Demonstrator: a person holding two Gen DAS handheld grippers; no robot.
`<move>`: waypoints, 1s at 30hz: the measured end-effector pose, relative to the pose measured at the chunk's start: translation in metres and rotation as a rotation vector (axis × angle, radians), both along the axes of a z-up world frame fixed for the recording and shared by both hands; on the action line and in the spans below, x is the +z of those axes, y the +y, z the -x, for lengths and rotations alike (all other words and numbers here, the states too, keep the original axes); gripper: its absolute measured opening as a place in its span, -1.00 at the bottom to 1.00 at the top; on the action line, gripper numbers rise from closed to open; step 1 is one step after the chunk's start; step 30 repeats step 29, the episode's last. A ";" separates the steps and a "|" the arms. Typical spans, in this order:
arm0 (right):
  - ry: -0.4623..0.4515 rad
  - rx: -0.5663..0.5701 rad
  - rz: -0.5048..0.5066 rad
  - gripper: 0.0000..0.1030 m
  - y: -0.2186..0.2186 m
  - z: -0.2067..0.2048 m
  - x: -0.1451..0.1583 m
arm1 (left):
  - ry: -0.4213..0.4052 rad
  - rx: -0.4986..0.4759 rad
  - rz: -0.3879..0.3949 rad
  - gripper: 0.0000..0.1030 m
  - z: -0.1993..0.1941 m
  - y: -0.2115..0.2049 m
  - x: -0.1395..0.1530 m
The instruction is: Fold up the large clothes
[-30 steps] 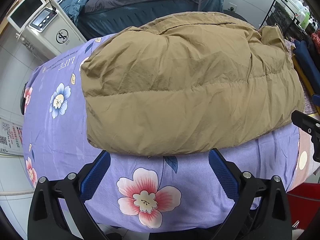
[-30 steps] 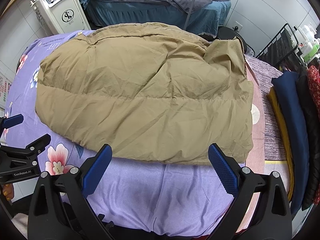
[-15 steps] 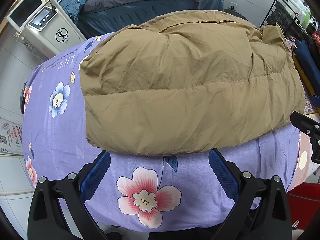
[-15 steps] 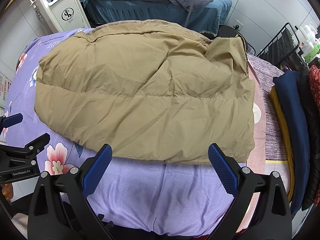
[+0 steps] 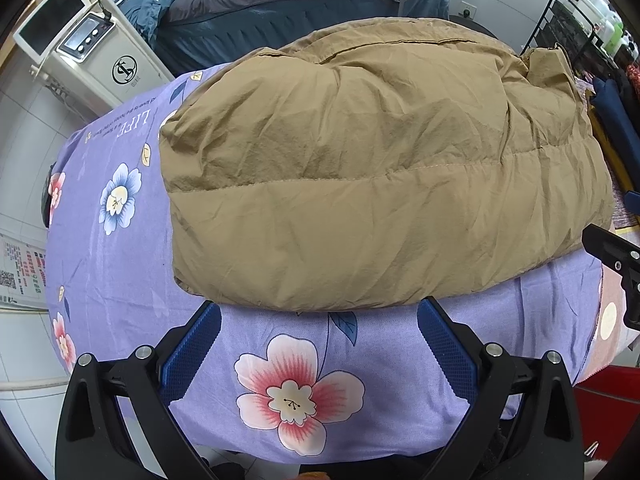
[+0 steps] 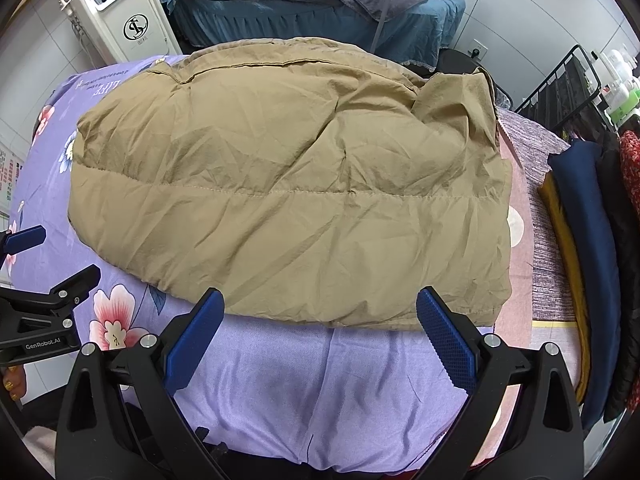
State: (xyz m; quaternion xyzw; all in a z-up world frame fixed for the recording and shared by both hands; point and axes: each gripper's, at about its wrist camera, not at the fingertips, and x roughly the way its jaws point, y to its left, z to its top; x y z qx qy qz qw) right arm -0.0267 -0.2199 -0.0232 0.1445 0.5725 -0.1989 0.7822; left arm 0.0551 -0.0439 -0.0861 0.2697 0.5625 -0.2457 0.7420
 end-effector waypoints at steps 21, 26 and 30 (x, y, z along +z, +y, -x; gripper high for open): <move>0.004 0.001 -0.003 0.85 0.000 0.001 -0.003 | -0.023 -0.003 0.006 0.88 0.003 -0.005 0.004; 0.007 0.005 -0.002 0.85 0.000 0.000 -0.003 | -0.046 -0.030 -0.011 0.88 0.007 -0.009 0.005; 0.010 0.007 -0.003 0.85 0.000 -0.001 -0.003 | -0.035 -0.030 -0.010 0.88 0.008 -0.011 0.005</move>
